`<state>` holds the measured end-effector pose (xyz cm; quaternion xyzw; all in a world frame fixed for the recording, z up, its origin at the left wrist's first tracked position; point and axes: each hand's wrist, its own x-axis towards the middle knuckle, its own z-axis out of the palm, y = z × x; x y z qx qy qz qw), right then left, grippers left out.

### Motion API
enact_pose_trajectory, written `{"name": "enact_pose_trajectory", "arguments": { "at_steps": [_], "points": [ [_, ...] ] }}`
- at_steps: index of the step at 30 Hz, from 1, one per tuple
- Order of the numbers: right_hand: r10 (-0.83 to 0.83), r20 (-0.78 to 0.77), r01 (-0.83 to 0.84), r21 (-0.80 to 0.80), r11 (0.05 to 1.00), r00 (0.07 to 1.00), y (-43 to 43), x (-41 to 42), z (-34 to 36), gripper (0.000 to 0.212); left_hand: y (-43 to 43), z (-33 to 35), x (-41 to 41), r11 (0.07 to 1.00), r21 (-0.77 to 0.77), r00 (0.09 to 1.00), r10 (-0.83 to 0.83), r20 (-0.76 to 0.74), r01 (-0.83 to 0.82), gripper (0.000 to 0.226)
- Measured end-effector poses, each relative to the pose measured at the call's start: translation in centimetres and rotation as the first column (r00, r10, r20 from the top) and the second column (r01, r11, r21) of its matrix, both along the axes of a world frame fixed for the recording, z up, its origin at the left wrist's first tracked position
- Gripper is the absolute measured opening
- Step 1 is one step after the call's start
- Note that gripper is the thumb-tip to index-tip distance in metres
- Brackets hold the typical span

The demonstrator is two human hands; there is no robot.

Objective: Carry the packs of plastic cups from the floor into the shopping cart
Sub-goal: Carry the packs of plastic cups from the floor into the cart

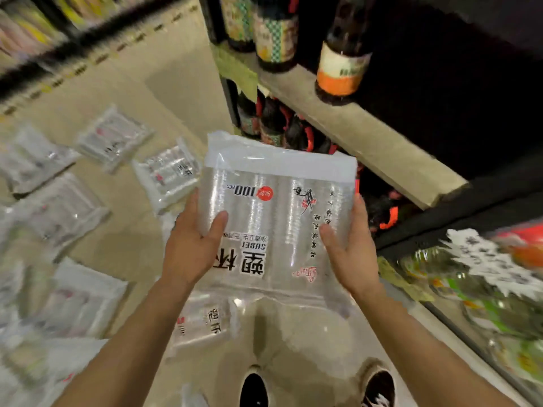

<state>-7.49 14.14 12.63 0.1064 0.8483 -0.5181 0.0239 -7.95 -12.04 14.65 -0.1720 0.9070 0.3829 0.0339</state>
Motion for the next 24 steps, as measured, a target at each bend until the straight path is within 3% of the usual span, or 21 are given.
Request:
{"name": "enact_pose_trajectory", "arguments": {
  "at_steps": [7, 14, 19, 22, 24],
  "points": [
    [0.157, -0.213, -0.154, 0.032, 0.988, 0.964, -3.9, -5.4, 27.2, 0.053, -4.5, 26.2, -1.9, 0.999, -0.034, 0.981, 0.023, -0.191, -0.03, 0.071],
    [0.18, -0.258, -0.163, 0.085, 0.983, 0.949, -4.9, -6.0, 47.8, 0.065, -6.0, 46.0, -1.0, 0.996, 0.01, 0.949, 0.084, -0.305, -0.085, 0.068],
    [0.144, -0.297, -0.127, 0.075, 0.989, 0.944, -4.3, -4.0, 57.7, 0.072, -5.2, 55.3, 0.5, 0.999, 0.0, 0.93, 0.048, -0.364, -0.052, 0.066],
    [0.112, -0.3, -0.102, 0.051, 0.993, 0.947, -2.8, -2.1, 60.8, 0.081, -3.6, 58.7, 0.8, 0.998, -0.053, 0.906, -0.055, -0.42, 0.037, 0.066],
    [0.073, -0.334, -0.059, 0.051, 0.997, 0.94, -1.3, -0.6, 62.3, 0.075, -1.9, 60.0, 0.7, 0.992, -0.082, 0.895, -0.125, -0.429, 0.099, 0.066]
  ]
}}
